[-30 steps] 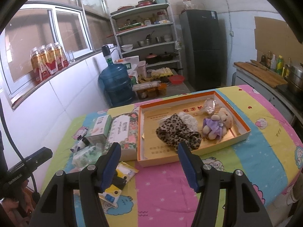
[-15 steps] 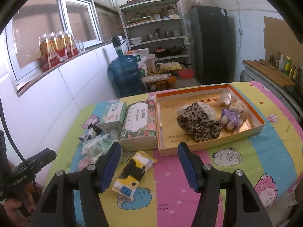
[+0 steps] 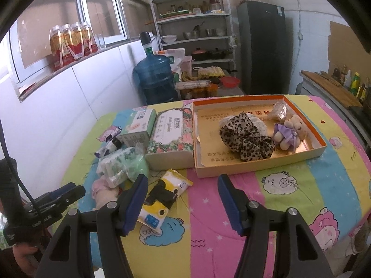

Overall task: Organize soft objects
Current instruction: 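Move the left gripper to the pink-bow plush bunny while the right gripper moves to the yellow packet, then grasp the pink-bow bunny with the left gripper while the right gripper nears the yellow packet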

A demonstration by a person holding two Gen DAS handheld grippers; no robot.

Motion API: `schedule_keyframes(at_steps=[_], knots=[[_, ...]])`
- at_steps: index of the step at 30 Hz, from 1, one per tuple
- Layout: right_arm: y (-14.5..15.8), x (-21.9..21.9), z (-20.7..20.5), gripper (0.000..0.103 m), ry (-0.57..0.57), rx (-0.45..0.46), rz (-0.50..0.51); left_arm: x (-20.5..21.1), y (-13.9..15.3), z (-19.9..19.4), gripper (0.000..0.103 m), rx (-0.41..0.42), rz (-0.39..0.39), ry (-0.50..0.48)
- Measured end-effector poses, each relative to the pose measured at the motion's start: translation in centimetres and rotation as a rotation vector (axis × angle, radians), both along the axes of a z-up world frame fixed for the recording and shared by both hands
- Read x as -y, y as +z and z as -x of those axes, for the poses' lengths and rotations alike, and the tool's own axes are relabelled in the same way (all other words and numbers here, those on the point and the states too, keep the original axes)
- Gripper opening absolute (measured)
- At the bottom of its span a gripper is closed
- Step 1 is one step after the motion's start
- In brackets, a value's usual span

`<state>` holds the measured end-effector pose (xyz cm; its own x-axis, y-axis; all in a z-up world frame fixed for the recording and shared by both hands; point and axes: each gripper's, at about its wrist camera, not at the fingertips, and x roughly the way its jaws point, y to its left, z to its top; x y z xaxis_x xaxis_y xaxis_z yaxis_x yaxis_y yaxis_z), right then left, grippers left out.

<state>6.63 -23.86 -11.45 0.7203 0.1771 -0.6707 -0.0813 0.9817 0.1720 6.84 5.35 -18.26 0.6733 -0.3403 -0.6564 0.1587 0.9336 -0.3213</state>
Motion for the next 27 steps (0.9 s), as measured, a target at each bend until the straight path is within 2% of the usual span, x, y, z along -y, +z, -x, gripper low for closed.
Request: schedule_keyframes(at_steps=[14, 16, 21, 27], knots=[[-1.0, 1.8, 0.0, 0.062, -0.02, -0.045, 0.02, 1.2, -3.6, -2.3, 0.054, -0.061, -0.004, 0.046], [-1.1, 2.1, -0.1, 0.062, -0.022, -0.05, 0.02, 1.3, -3.8, -2.6, 0.059, -0.061, -0.006, 0.055], [-1.5, 2.4, -0.3, 0.062, -0.02, -0.063, 0.021, 1.7, -4.5, -3.3, 0.063, -0.068, -0.016, 0.073], [-1.8, 2.7, -0.5, 0.062, -0.015, -0.076, 0.022, 2.1, -5.6, -3.9, 0.066, -0.103, 0.041, 0.075]])
